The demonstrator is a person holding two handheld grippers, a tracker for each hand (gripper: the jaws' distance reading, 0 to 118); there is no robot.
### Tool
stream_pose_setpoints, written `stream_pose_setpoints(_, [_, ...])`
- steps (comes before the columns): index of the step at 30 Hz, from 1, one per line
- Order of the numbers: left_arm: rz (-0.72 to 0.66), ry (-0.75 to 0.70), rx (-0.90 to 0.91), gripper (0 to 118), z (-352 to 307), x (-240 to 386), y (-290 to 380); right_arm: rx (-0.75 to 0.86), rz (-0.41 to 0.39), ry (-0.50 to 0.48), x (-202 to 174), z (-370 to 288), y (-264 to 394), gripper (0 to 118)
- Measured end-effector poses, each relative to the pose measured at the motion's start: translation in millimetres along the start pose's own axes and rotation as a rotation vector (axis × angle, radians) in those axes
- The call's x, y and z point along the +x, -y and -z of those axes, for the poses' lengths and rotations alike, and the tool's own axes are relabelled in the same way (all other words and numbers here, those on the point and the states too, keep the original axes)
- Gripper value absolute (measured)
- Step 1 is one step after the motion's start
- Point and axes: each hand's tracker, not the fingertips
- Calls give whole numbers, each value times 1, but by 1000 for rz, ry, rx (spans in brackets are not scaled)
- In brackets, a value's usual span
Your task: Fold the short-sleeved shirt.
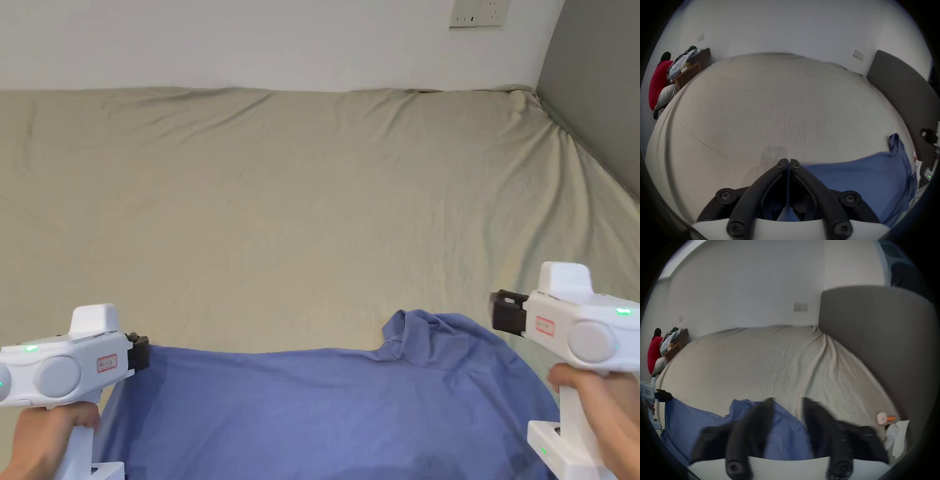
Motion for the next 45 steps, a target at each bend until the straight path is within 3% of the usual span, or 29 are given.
stream_pose_setpoints(2, [-6,20,38,1,-22,4,0,-83,30,8,2,34,-1,109])
stream_pose_setpoints(6, [3,50,63,1,-48,8,-3,-178,3,38,-2,76,12,100])
stream_pose_setpoints(9, [7,61,68,1,-54,8,-4,-278,-55,34,-12,89,28,65])
stream_pose_setpoints(10, [6,62,68,1,-56,8,-3,-307,-55,17,-14,89,36,61])
stream_pose_setpoints(12, [-2,66,59,1,-55,5,-2,-191,-7,26,-16,73,40,60])
stream_pose_setpoints(13, [-6,66,59,1,-56,4,0,-234,-6,7,-17,70,38,56])
stream_pose_setpoints(15, [-13,59,54,1,-59,3,4,-227,-60,-13,-20,56,38,10])
stream_pose_setpoints(16, [-22,54,53,1,-60,2,6,-185,-92,13,-22,41,37,4])
stream_pose_setpoints(24, [-73,8,85,1,-98,-8,29,63,-65,-110,2,-96,37,4])
stream_pose_setpoints(29, [-132,-7,116,1,-137,-23,57,123,-33,-170,34,-164,66,4])
stream_pose_setpoints(34, [-155,-7,84,1,-167,-32,103,88,91,-230,58,-189,125,4])
stream_pose_setpoints(45, [-127,-89,-98,1,-160,-36,206,-102,196,-106,72,-170,255,4])
